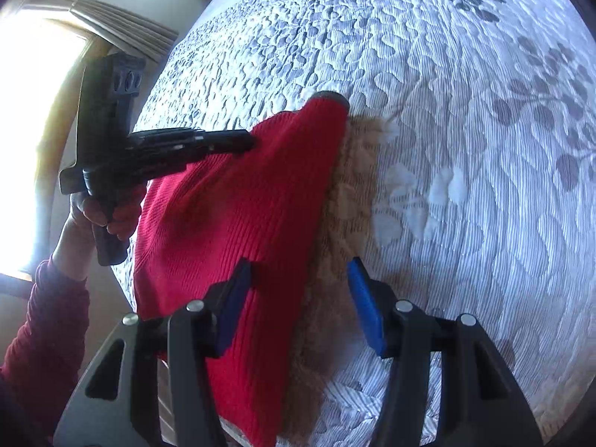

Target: Fold small clothes

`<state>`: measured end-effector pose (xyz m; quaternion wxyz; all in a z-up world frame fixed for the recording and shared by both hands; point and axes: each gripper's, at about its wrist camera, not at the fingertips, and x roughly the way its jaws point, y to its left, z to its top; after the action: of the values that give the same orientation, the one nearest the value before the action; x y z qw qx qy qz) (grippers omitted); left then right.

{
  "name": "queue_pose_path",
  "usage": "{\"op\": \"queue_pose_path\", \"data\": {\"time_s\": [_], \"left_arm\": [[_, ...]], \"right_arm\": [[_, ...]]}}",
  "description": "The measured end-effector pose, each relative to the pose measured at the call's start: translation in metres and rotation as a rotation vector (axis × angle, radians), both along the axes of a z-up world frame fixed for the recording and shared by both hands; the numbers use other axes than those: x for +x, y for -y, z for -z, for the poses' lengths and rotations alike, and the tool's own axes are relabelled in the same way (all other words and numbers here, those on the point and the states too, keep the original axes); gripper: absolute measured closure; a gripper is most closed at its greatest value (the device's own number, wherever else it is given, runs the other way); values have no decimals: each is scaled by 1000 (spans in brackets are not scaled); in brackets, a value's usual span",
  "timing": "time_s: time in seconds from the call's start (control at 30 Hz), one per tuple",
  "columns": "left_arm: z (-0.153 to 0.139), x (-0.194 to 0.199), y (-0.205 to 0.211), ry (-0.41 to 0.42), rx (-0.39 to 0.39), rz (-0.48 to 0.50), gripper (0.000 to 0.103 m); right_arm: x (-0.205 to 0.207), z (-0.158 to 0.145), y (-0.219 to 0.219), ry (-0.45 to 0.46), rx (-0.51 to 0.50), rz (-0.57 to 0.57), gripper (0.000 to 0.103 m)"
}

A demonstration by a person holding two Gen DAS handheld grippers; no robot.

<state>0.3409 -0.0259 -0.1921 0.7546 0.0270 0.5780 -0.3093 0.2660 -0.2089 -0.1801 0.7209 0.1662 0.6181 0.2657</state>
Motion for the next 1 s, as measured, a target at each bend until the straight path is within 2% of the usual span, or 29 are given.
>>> {"op": "queue_pose_path", "data": {"time_s": [0.07,0.13,0.2,0.27,0.3,0.33,0.43,0.5,0.53,0.63,0.7,0.77,0.8,0.87,0.9,1.0], "left_arm": [[-8,1,-13,24,-38,-67,101],[-4,3,-22,16,-38,-110,101],[8,1,-21,-8,-2,-107,101],[9,-3,-16,16,16,-101,95],[7,-4,-16,10,6,-109,88],[4,-5,-17,3,-5,-124,74],[-12,-14,-26,21,-16,-186,43],[-26,-26,-36,58,-1,-213,41],[-32,-37,-44,73,37,-237,37],[-38,-67,-71,97,84,-307,37],[-40,-90,-88,92,77,-360,37],[-42,-119,-99,83,34,-394,37],[-42,-131,-100,77,17,-397,38],[-40,-156,-92,77,10,-371,38],[-39,-166,-87,87,21,-360,38],[-35,-183,-76,104,84,-348,38]], "right_arm": [[0,0,0,7,-7,1,48],[1,1,-1,8,-16,1,48],[3,3,-3,0,-20,5,48],[3,3,-4,2,-27,6,48],[3,3,-3,1,-30,9,48],[2,2,-3,-2,-33,14,48],[-3,-4,0,0,-47,20,46],[-11,-10,0,9,-46,7,46],[-17,-12,-1,6,-40,-4,46],[-34,-12,-6,-10,-39,-25,46],[-48,-5,-11,-38,-40,-36,46],[-56,1,-16,-61,-42,-43,46],[-60,4,-19,-73,-49,-45,48],[-64,7,-24,-87,-47,-47,66],[-66,6,-26,-98,-24,-47,83],[-72,-8,-30,-58,-81,-48,91]]}}
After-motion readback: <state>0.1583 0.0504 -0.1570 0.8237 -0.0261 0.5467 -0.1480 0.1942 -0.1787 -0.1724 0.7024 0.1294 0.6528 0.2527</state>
